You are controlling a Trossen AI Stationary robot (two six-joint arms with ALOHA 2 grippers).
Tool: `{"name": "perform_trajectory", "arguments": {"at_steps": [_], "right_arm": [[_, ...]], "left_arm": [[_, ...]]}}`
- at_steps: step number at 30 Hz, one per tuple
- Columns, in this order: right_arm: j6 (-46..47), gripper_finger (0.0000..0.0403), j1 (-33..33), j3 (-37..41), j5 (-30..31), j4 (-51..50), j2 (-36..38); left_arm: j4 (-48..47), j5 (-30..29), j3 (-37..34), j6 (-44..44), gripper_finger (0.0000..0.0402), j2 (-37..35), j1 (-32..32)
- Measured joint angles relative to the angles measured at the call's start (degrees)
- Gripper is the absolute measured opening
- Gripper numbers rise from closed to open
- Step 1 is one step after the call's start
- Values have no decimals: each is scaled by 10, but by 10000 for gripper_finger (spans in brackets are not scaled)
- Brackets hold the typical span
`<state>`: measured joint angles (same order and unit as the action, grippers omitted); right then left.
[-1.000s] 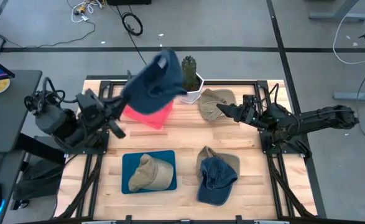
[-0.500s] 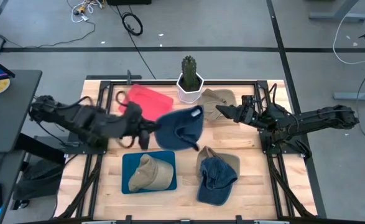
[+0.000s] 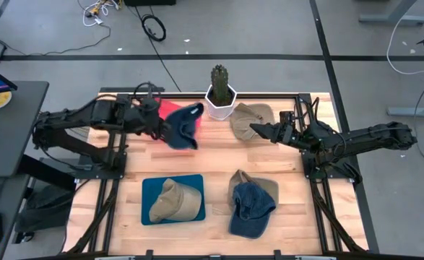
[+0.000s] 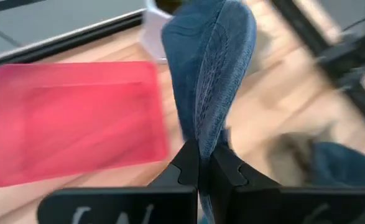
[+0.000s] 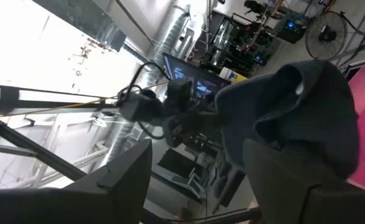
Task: Pick & Place hat
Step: Put the top blue cap into the pink bin
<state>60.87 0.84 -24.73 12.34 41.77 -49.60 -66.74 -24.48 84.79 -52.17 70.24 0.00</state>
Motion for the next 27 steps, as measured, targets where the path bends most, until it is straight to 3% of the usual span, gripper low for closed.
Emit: {"name": "perform_trajectory", "arguments": {"at_steps": [8, 16, 21, 27], "right_arm": [[-1, 253, 0, 0, 0, -17, 0], [-1, 253, 0, 0, 1, -31, 0], [-1, 253, 0, 0, 3, -35, 0], [0, 253, 0, 0, 7, -41, 0]], "left_arm": [[-94, 1, 0, 55, 11, 1, 83], [-116, -11, 0, 156, 11, 9, 179], [-148, 50, 1, 214, 11, 33, 241], [-166, 54, 0, 275, 11, 83, 283]]}}
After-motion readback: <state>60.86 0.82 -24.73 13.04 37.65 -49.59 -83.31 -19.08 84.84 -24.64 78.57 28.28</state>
